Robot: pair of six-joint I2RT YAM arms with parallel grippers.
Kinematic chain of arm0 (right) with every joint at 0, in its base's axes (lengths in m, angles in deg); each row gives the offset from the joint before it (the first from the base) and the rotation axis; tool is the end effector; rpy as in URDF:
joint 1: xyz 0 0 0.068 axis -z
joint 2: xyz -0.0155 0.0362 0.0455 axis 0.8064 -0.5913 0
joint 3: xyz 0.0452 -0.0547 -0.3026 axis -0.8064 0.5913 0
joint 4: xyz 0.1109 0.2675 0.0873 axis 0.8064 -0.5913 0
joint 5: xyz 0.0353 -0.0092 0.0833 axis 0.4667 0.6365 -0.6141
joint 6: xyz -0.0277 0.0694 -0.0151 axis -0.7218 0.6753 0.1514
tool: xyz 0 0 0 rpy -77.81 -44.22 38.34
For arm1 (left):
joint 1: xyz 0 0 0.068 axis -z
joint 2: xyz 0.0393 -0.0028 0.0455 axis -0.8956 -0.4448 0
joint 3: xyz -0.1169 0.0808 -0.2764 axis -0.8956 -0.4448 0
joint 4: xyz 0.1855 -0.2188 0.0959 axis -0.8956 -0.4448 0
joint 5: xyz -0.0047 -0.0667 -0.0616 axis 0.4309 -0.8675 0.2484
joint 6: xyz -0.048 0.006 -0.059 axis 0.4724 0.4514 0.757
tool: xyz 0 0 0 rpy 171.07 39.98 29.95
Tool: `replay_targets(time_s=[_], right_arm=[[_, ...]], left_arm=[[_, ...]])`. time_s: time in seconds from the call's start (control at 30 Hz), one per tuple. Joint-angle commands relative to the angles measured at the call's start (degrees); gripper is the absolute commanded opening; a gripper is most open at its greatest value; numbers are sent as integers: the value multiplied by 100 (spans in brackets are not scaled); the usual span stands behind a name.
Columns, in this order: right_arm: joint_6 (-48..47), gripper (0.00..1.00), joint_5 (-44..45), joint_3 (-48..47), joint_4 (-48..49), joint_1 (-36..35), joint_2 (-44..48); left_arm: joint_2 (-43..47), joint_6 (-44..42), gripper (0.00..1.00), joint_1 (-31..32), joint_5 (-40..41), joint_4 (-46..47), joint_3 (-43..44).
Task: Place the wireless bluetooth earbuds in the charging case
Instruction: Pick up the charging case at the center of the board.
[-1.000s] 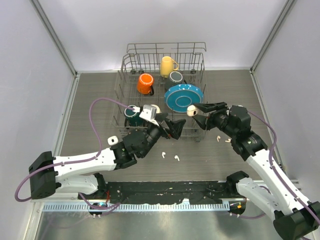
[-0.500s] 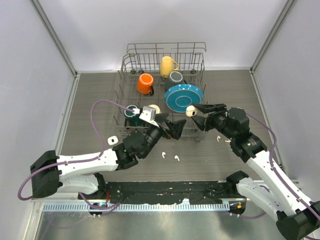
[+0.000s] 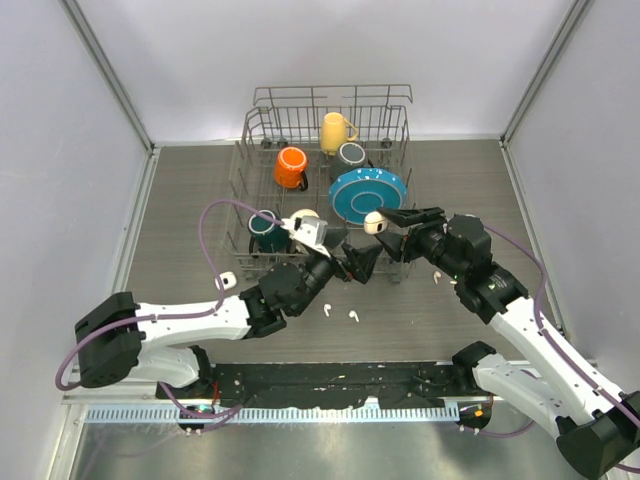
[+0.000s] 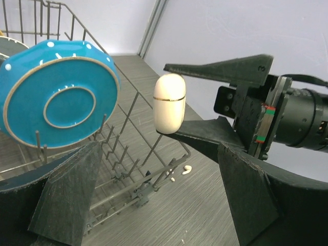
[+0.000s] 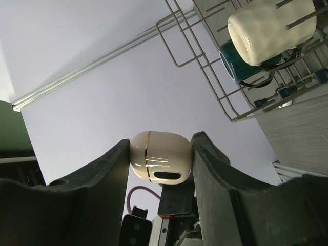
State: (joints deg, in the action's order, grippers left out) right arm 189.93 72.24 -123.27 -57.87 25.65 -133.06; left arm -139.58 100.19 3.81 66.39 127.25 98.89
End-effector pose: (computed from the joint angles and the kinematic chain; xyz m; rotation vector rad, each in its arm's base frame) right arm 0.2046 0.1177 0.3340 1.3378 1.7928 1.6176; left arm 0.1578 -0.3003 0.3206 0.1535 1.4634 -0.9542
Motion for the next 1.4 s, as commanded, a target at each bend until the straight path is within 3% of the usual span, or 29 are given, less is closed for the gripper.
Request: replay_targets(time_s=[0.0,0.37,0.6,1.0,1.37], right_arm=[[58,1,116,-50,351,-73,21],[31,1,72,-6,325,-99,91],[-22,1,46,-32,334,-108,126],[-74,1,-42,-50,430,-126,82],[-74,1,-68,-41,483,-126,47]], left_arm=[[-126,-34,100,19,42,536,236],[-345,-121,96,-42,33,1020,288],[-451,369,95,-332,-353,888,385],[-679,406,90,-561,-819,783,578],[-899,599,71,-605,-951,835,631]])
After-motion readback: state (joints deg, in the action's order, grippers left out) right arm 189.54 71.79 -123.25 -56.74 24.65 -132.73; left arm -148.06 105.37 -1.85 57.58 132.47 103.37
